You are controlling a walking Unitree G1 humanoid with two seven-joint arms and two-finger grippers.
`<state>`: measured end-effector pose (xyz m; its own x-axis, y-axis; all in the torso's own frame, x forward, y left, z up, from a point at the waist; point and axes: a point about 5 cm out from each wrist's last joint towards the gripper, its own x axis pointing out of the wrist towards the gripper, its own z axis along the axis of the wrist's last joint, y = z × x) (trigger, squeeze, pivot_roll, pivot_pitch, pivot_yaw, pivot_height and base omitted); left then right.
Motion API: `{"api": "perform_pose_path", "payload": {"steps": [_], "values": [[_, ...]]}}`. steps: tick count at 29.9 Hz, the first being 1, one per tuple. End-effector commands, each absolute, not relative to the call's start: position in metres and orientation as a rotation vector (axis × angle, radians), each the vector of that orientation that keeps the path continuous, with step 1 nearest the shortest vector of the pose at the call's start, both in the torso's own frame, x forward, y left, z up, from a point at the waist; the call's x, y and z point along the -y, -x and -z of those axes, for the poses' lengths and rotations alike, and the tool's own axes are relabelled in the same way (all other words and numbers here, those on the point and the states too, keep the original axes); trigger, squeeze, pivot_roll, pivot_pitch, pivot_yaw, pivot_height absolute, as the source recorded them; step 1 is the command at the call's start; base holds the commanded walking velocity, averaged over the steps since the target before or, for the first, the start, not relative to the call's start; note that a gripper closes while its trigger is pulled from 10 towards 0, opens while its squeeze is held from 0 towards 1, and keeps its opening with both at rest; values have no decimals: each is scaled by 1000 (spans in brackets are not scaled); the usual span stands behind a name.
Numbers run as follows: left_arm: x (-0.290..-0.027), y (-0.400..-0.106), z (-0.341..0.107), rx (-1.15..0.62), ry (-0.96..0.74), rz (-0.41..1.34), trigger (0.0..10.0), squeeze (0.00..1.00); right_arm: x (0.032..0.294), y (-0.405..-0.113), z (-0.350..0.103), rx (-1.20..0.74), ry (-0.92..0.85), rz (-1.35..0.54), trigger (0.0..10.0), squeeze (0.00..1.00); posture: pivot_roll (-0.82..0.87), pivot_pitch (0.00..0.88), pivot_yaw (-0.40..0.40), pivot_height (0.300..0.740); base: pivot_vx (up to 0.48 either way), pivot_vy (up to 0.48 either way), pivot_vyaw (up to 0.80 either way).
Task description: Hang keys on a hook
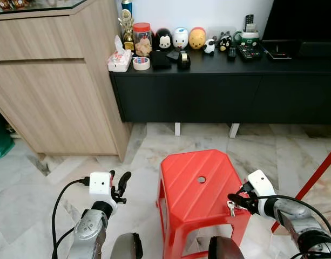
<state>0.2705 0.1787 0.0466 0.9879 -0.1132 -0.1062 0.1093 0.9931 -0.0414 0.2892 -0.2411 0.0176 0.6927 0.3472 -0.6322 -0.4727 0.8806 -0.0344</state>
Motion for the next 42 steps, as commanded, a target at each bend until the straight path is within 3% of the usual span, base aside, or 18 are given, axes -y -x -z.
{"api": "perform_pose_path", "payload": {"steps": [1,14,42], "values": [[-179,-271,-44,-130,29,119,10000,0,236,-290,-14,-668,187,-441,10000,0,5,0,34,586,0,0,0],[-180,-270,-43,-136,22,123,10000,0,221,-286,-3,-706,181,-457,10000,0,14,4,38,586,0,0,0],[-177,-270,-43,-144,7,148,10000,0,243,-276,-2,-729,141,-403,10000,0,7,16,53,586,0,0,0]]}}
